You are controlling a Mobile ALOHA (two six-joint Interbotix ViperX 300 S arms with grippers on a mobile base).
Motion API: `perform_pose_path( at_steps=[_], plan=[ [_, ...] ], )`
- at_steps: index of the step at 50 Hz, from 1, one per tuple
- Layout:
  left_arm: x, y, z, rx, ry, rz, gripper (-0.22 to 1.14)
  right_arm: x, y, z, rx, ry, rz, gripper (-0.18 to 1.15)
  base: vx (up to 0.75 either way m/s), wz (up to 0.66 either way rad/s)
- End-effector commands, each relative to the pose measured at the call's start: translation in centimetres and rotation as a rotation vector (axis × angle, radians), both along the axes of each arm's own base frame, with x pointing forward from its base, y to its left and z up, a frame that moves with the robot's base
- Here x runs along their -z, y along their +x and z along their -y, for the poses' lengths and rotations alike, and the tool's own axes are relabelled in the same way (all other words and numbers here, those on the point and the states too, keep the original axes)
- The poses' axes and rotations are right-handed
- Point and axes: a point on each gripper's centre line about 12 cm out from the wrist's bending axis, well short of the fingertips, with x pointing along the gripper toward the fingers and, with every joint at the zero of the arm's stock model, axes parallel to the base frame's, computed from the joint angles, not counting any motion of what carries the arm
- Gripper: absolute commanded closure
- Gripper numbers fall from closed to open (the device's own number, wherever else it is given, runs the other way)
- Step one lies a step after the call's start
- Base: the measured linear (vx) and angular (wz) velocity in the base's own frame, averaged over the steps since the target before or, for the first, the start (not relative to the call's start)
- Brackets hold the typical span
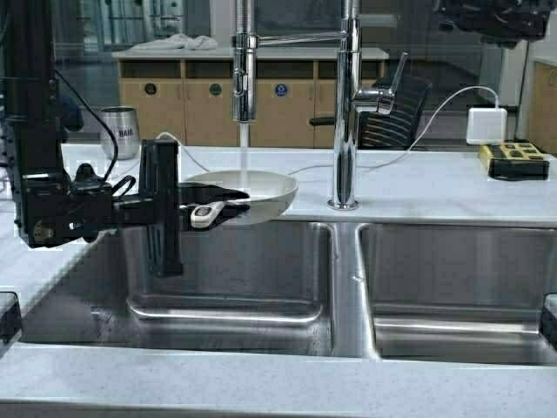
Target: Wash the pan
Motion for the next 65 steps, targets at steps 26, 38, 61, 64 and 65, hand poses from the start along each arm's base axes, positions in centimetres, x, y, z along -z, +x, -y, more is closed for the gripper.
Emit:
perform_pose_path(
  at_steps=[26, 38, 61, 64, 65],
  plan=[
    [-0.9, 0.7, 0.3, 0.002, -0.021, 0.057, 0.89, 2.5, 7.0, -6.1, -0.093, -0.016, -0.127, 0.91, 0.0, -0.01],
    [-0.9, 0.9, 0.3, 0.0, -0.025, 0.064, 0.89, 2.2, 7.4, -9.1, -0.157, -0.075, -0.187, 0.91, 0.0, 0.0],
    [-0.7, 2.2, -0.2, -0.095, 0.012, 0.221, 0.89, -3.5, 4.3, -4.3, -0.106, -0.158, -0.091, 0.91, 0.0, 0.0],
    [-0.5, 2.2, -0.7, -0.137, 0.046, 0.196, 0.89, -3.2, 3.3, -2.8, -0.077, -0.148, -0.109, 0.91, 0.0, 0.0],
    [-0.3, 2.1, -0.8, -0.148, 0.064, 0.18, 0.89, -3.0, 3.0, -2.3, -0.067, -0.145, -0.115, 0.91, 0.0, 0.0]
  ],
)
